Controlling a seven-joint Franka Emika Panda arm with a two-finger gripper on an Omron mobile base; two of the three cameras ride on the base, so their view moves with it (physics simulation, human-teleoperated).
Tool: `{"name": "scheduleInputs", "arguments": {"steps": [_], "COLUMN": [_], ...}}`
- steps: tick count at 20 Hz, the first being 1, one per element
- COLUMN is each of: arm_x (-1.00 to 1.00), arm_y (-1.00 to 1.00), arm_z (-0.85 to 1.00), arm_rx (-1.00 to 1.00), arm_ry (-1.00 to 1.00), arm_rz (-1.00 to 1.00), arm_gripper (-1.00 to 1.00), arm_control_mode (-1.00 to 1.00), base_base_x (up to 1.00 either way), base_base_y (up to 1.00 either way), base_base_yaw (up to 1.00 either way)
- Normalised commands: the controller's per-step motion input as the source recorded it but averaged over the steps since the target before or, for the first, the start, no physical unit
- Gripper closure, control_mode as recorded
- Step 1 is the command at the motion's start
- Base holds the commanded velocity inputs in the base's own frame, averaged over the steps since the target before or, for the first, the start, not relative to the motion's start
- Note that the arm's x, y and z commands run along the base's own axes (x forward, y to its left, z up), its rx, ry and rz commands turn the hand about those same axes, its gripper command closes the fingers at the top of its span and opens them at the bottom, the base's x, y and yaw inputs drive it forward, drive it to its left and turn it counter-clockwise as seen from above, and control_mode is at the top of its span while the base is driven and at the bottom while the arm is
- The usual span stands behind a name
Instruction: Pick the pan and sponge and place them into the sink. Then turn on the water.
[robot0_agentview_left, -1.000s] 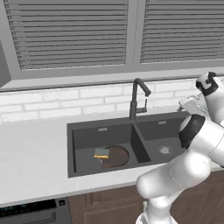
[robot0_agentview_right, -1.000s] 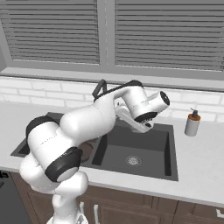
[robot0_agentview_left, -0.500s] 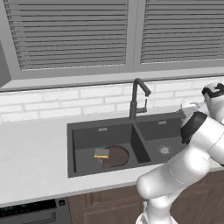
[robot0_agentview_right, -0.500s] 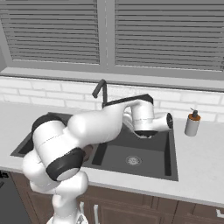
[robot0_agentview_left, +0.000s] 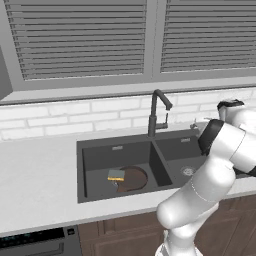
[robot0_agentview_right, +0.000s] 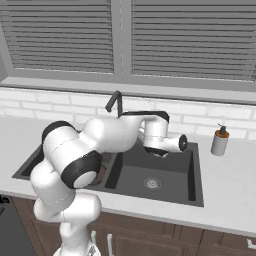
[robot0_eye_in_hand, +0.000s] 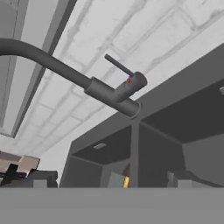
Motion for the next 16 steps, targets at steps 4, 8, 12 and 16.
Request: {"name": "scheduleInputs", "arguments": {"steps": [4,8,12,16], "arm_x": [0.04,0.12,0.29,0.30], "arm_y": [0.00,0.17,0.10,0.03], "arm_z": [-0.03,-0.27,-0.30,-0.31], "arm_rx": [0.00,0.00,0.00,0.00], "arm_ry": [0.00,-0.01,0.00,-0.03], "arm_rz": [0.00,-0.01,-0.02,-0.01], "arm_gripper": [-1.00,-1.00,-1.00,-1.00], "arm_control_mode": [-1.00,-1.00,-1.00,-1.00], "base_base_x": [0.00,0.00,0.00,0.00], "base_base_y": [0.00,0.00,0.00,0.00], "base_base_yaw": [0.00,0.00,0.00,0.00]}}
